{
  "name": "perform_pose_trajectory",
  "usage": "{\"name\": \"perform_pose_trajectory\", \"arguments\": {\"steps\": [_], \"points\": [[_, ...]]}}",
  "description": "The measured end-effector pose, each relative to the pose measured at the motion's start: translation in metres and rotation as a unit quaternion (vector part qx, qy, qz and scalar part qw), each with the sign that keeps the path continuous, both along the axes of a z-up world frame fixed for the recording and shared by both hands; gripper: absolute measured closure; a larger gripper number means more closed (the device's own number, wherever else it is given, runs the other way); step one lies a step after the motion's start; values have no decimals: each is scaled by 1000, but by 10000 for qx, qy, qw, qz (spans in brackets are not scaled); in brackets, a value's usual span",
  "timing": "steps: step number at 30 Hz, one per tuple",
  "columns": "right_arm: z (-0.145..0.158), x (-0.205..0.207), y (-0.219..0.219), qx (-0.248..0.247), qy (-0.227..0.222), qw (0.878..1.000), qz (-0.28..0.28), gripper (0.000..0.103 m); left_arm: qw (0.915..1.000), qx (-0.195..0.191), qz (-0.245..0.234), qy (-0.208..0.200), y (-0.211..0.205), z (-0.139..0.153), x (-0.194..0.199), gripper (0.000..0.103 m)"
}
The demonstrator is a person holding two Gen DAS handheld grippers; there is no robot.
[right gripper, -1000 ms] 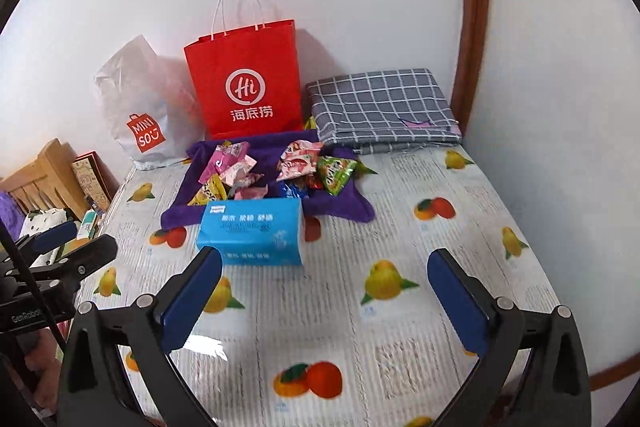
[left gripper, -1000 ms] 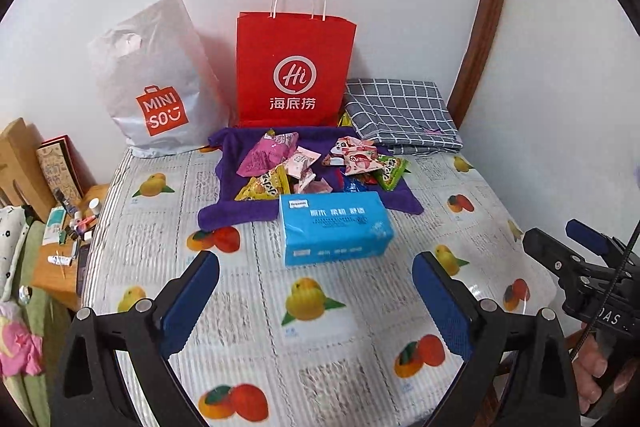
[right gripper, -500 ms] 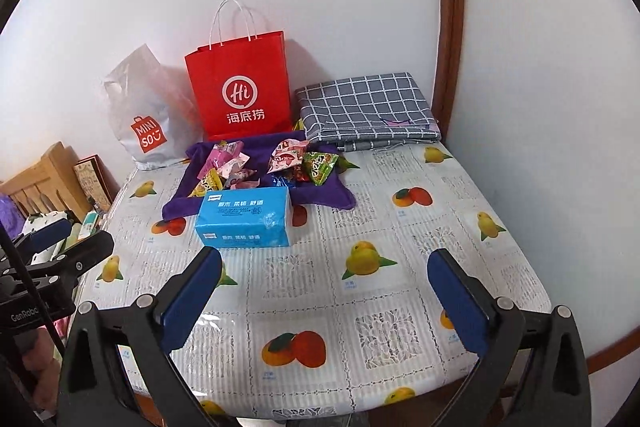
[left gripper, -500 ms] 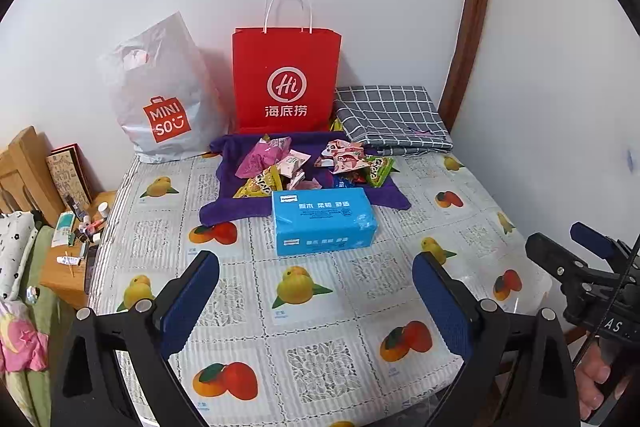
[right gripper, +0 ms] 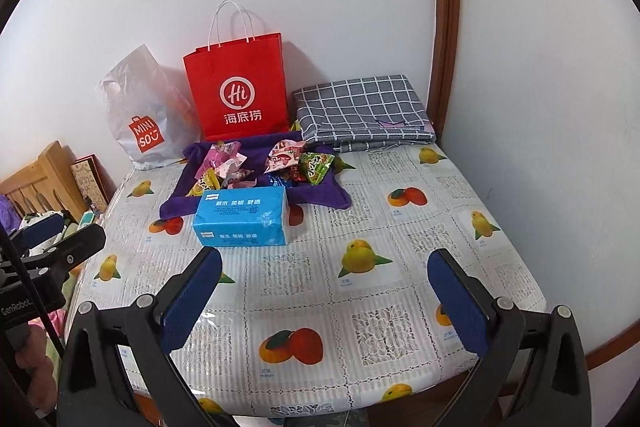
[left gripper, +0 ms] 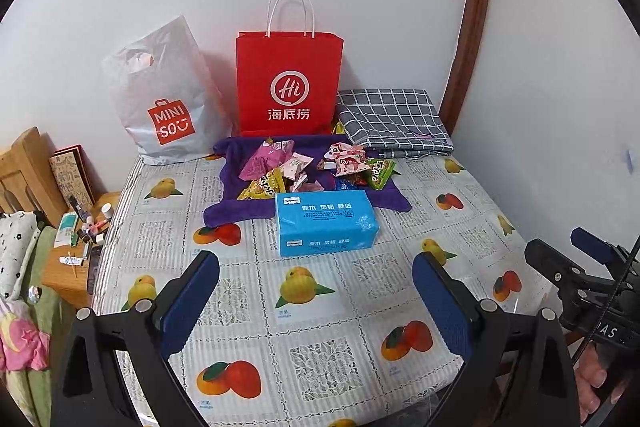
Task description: Organize snacks
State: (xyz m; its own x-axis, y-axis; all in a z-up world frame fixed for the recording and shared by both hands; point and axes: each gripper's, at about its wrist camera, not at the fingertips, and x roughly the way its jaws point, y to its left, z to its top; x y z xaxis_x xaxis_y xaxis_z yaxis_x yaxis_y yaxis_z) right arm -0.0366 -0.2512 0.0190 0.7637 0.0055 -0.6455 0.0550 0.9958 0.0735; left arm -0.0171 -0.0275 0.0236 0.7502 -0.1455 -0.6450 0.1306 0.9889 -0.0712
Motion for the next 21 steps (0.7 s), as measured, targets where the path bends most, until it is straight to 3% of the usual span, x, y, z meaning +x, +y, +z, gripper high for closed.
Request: {"name": "perform_pose_trajectory", "arguments": {"steps": [21], "points": [[-1, -2, -2, 55, -3, 10000, -19, 2, 10000, -65, -46, 20, 0, -2, -3, 5]]}}
